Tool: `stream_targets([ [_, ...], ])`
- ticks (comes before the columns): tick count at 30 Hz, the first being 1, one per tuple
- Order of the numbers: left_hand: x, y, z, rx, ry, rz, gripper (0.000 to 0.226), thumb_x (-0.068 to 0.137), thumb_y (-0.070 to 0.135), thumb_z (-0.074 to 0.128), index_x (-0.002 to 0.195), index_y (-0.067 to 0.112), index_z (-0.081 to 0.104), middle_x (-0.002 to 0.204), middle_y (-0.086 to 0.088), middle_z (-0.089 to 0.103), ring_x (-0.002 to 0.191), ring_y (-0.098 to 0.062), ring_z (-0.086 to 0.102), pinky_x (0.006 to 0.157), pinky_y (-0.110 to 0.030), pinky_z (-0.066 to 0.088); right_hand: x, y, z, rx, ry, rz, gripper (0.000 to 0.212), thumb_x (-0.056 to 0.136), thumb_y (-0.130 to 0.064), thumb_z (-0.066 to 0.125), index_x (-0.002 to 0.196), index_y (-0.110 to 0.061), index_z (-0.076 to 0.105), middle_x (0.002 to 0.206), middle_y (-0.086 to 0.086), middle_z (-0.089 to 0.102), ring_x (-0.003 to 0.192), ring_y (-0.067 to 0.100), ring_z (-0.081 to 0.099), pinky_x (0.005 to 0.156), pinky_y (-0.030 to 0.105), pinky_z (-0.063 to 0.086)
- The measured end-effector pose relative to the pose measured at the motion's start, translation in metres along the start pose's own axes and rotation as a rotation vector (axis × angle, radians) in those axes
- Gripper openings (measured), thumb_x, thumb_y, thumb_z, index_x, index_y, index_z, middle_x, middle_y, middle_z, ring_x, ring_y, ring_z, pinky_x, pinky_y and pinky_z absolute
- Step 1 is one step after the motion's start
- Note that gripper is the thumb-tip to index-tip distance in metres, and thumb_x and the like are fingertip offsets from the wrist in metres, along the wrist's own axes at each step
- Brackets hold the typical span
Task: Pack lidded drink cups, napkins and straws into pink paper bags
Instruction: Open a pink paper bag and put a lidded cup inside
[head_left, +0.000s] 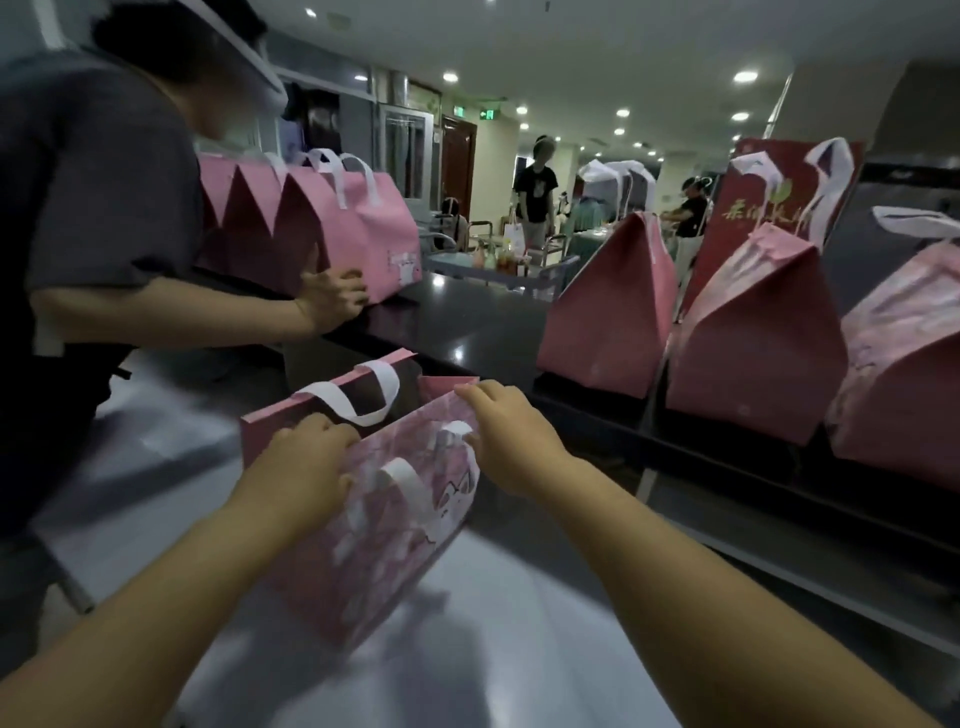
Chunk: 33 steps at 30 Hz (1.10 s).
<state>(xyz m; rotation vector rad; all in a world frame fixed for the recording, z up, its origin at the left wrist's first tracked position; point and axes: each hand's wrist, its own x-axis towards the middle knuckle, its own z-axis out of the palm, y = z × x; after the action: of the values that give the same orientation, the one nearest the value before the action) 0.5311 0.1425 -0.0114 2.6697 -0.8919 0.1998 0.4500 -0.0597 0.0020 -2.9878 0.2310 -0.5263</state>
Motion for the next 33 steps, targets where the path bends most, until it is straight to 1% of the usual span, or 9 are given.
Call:
stream_targets([
  [3,-0.001,-0.006,0.004,-0.201,0.056,0.081,0.029,0.072,-0.002,0.057,0.090,0.020,0.062,0.097,0.000,0.056,0.096,-0.024,0.055,0.077,-0.039,0.047,0.021,-0.001,0.010,-0.064,-0.085,-0.014,0.072,0.086,-0.002,0.051,0.146,-0.027,0.021,0.151,0.001,0.027,0.133,0.031,0.025,0.098,0.046,0.038],
  [7,-0.006,-0.015,0.010,-0.314,0.136,0.188,0.034,0.066,-0.016,0.056,0.086,0.009,0.067,0.091,-0.004,0.061,0.089,-0.024,0.059,0.078,-0.039,0.050,0.029,0.009,0.014,-0.154,-0.178,0.040,0.062,0.086,-0.003,0.051,0.141,-0.022,0.032,0.149,0.004,0.030,0.135,0.033,0.022,0.102,0.053,0.032],
  [10,-0.013,-0.023,0.013,-0.348,0.183,0.248,0.034,0.065,-0.019,0.060,0.082,0.009,0.068,0.087,0.000,0.061,0.079,-0.017,0.059,0.071,-0.015,0.046,0.020,0.019,0.011,-0.189,-0.063,0.047,0.042,0.086,-0.006,0.053,0.125,-0.019,0.050,0.126,0.005,0.048,0.115,0.030,0.039,0.086,0.046,0.038],
  [12,-0.018,-0.024,0.013,-0.355,0.215,0.275,0.034,0.065,-0.020,0.062,0.080,0.010,0.068,0.087,0.001,0.061,0.077,-0.015,0.059,0.069,-0.011,0.044,0.006,0.026,0.006,-0.155,0.009,0.017,0.034,0.087,-0.008,0.054,0.118,-0.019,0.057,0.111,0.006,0.054,0.102,0.030,0.044,0.078,0.041,0.040],
  [16,-0.031,-0.018,0.007,-0.382,0.256,0.318,0.033,0.066,-0.019,0.066,0.082,0.010,0.068,0.090,0.002,0.060,0.078,-0.017,0.061,0.073,-0.023,0.050,-0.036,0.041,-0.011,0.046,0.075,-0.011,0.014,0.086,-0.013,0.060,0.095,-0.010,0.069,0.097,0.007,0.054,0.087,0.029,0.050,0.071,0.039,0.047],
  [18,-0.037,-0.007,0.003,-0.366,0.267,0.346,0.032,0.066,-0.018,0.068,0.083,0.009,0.069,0.093,0.001,0.058,0.079,-0.016,0.059,0.072,-0.015,0.047,-0.062,0.047,-0.023,0.135,0.099,-0.001,0.011,0.085,-0.015,0.065,0.091,-0.009,0.071,0.096,0.005,0.052,0.084,0.026,0.052,0.070,0.036,0.047],
  [22,-0.053,0.031,-0.001,-0.357,0.263,0.391,0.026,0.070,-0.011,0.069,0.087,0.009,0.069,0.100,0.000,0.055,0.084,-0.014,0.056,0.069,-0.008,0.043,-0.119,0.059,-0.048,0.182,0.170,0.061,0.007,0.082,-0.014,0.069,0.088,-0.011,0.071,0.097,0.000,0.051,0.083,0.017,0.052,0.070,0.028,0.047],
  [26,-0.076,0.082,0.000,-0.381,0.245,0.454,0.021,0.073,-0.005,0.069,0.088,0.010,0.069,0.105,-0.002,0.055,0.088,-0.016,0.055,0.075,-0.014,0.042,-0.189,0.078,-0.079,0.190,0.231,0.140,0.007,0.081,-0.009,0.070,0.085,-0.014,0.070,0.094,-0.005,0.050,0.086,0.015,0.052,0.072,0.017,0.039],
  [33,-0.128,0.196,0.018,-0.440,0.213,0.583,0.017,0.075,0.001,0.070,0.089,0.011,0.070,0.114,-0.008,0.053,0.097,-0.015,0.050,0.075,-0.011,0.039,-0.329,0.112,-0.138,0.118,0.340,0.283,0.010,0.080,-0.002,0.069,0.087,-0.009,0.070,0.094,0.001,0.055,0.089,0.016,0.052,0.076,0.021,0.045],
])
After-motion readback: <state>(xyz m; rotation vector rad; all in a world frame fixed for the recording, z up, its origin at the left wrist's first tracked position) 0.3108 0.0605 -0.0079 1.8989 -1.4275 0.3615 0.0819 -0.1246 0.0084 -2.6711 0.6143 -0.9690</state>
